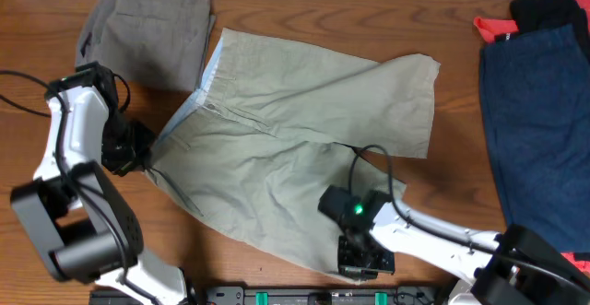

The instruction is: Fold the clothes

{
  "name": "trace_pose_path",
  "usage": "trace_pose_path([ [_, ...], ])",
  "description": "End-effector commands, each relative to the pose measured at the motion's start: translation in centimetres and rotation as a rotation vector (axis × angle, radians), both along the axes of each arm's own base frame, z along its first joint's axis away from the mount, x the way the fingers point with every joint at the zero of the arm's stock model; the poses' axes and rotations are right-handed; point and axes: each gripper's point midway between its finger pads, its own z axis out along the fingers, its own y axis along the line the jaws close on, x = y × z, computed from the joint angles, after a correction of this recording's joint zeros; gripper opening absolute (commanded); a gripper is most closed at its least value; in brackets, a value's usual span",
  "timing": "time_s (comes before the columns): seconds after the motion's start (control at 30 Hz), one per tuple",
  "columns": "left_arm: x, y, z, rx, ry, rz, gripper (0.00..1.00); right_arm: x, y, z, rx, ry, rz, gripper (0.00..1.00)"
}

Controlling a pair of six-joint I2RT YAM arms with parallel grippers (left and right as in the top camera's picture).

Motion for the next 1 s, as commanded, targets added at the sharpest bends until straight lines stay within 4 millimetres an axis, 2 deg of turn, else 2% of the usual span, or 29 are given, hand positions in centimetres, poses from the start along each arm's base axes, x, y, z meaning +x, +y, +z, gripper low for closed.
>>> trace_pose_path([
  [0.0, -0.2, -0.9, 3.2, 0.027, -0.085, -0.025, 0.06, 2.0, -0.3, 0.7, 0.048, -0.040, -0.056, 0.01],
  [0.13, -0.6, -2.2, 6.4, 0.054, -0.176, -0.066, 0.06, 4.8, -0.8, 2.5, 0.149, -0.129, -0.087, 0.01],
  [0.23, -1.6, -3.4, 8.5, 0.064, -0.222, -0.097, 0.06, 6.8, -1.6, 4.5, 0.219, -0.222, -0.126, 0.01],
  [0.33, -3.0, -4.1, 9.7, 0.064, -0.228, -0.105, 0.06, 7.7, -2.9, 6.5, 0.253, -0.286, -0.164, 0.01],
  [0.47, -5.0, -4.7, 10.8, 0.060, -0.215, -0.110, 0.06, 7.3, -5.7, 8.7, 0.183, -0.341, -0.199, 0.01],
  [0.6, -6.4, -5.0, 11.7, 0.060, -0.217, -0.107, 0.06, 6.6, -8.3, 11.9, 0.096, -0.390, -0.242, 0.01],
  [0.83, -9.1, -6.2, 13.3, 0.033, -0.241, -0.111, 0.06, 7.1, -9.5, 18.7, 0.097, -0.531, -0.257, 0.01],
  [0.97, -10.7, -6.8, 14.3, 0.029, -0.277, -0.111, 0.06, 7.3, -10.7, 21.6, 0.060, -0.605, -0.260, 0.01],
])
